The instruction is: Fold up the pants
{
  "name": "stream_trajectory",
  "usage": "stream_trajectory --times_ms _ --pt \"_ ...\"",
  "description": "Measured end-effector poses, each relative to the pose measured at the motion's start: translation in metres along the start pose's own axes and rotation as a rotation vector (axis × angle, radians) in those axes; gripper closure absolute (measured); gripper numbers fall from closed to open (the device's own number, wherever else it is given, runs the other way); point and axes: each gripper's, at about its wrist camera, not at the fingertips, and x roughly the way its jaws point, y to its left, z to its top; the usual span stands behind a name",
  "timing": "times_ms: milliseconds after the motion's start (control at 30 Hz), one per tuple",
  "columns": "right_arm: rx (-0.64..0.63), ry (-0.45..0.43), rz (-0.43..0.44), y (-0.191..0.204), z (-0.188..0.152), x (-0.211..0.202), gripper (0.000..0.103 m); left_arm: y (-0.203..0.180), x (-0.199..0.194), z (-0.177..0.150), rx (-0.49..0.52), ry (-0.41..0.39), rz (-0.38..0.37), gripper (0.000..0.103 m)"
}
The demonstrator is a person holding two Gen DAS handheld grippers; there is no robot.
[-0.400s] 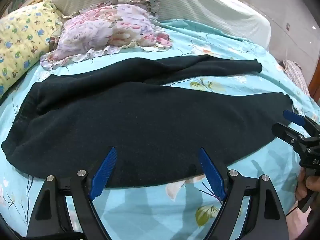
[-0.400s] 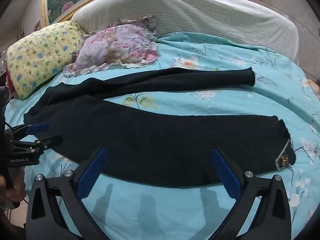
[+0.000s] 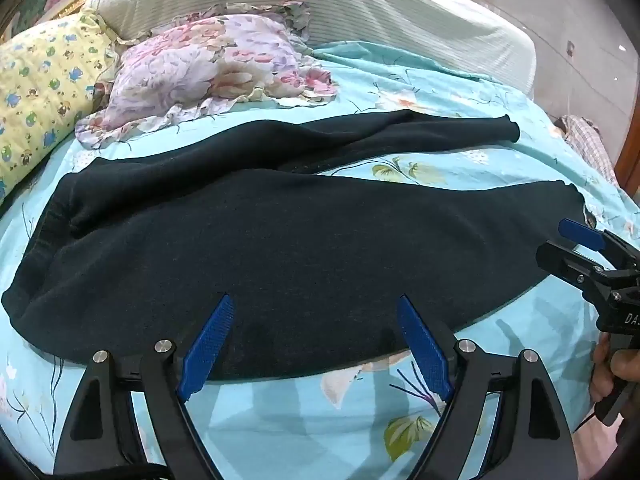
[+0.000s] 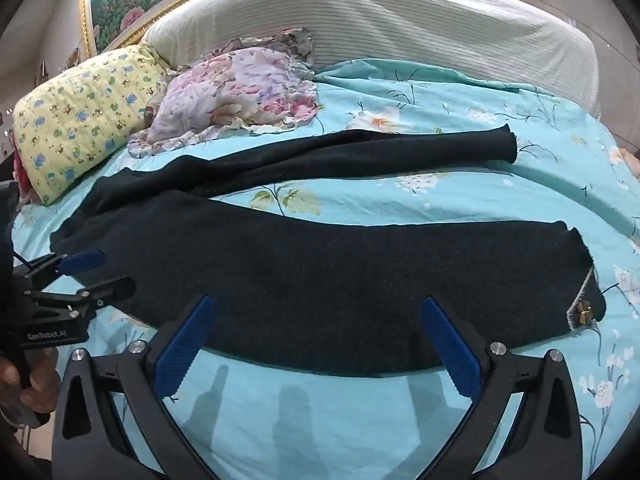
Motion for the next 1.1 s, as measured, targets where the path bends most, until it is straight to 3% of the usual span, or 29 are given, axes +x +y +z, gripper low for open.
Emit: stream_trajectory --times_ms 1100 --pt "-0.003 -0.016 0.01 0.0082 -0.0042 -0.0062 0.0 -0.0003 -0.0007 -0.0056 -0.004 -0.008 -0.018 0.018"
